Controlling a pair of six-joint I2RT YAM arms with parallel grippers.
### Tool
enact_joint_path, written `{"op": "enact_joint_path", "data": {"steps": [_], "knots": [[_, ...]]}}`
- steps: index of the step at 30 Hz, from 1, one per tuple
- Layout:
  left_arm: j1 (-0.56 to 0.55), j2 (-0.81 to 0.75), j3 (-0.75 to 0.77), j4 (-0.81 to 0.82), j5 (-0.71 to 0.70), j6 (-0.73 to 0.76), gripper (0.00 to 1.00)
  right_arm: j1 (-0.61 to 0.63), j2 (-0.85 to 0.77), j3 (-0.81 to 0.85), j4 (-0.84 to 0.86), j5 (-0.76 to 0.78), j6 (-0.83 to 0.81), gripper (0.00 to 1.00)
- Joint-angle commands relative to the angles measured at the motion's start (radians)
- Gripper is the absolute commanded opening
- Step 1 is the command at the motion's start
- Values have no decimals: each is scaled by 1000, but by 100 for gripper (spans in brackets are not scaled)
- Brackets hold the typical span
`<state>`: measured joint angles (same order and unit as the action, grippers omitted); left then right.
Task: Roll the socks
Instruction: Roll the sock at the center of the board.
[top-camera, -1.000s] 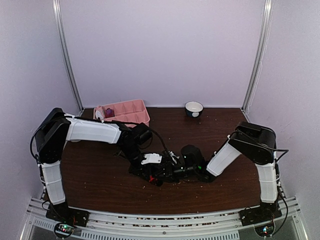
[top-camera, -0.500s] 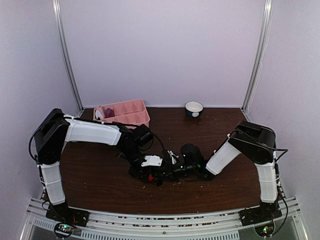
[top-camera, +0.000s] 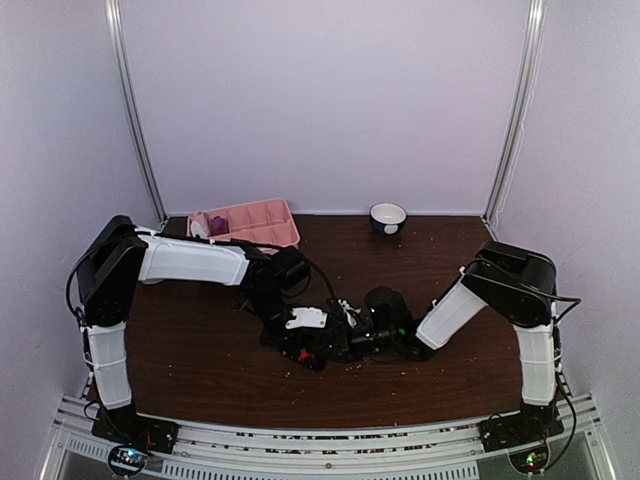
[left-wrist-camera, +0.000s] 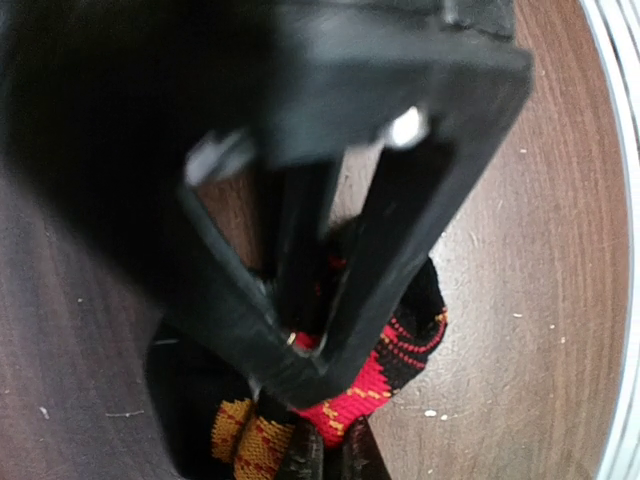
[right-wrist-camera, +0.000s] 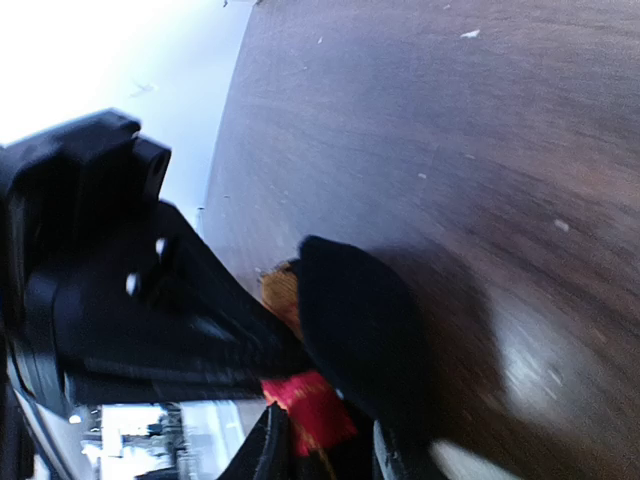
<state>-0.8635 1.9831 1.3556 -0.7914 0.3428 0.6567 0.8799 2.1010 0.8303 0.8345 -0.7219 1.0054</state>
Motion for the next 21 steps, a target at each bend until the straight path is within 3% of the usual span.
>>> {"op": "enact_joint_path", "data": {"steps": [1,11,13,15,16,17,21], "knots": [[33,127,10,-183,47,-23,0,-6,-53,-94,-102,108,-160,32],[75,246,104,-309,177,-17,1,-4,-276,-275,-119,318,-331,33],[82,264,127,-342,219,-6,1,2,-345,-310,-142,390,-370,38],[90,287,152,-377,263,8,1,27,-441,-335,-209,515,-448,55],[94,299,161,-392,276,14,1,45,-483,-326,-270,589,-488,94],[97,313,168,-401,287,15,1,68,-518,-315,-349,682,-529,99],[112,367,209,-476,369,46,0,118,-632,-290,-550,1036,-564,100]]}}
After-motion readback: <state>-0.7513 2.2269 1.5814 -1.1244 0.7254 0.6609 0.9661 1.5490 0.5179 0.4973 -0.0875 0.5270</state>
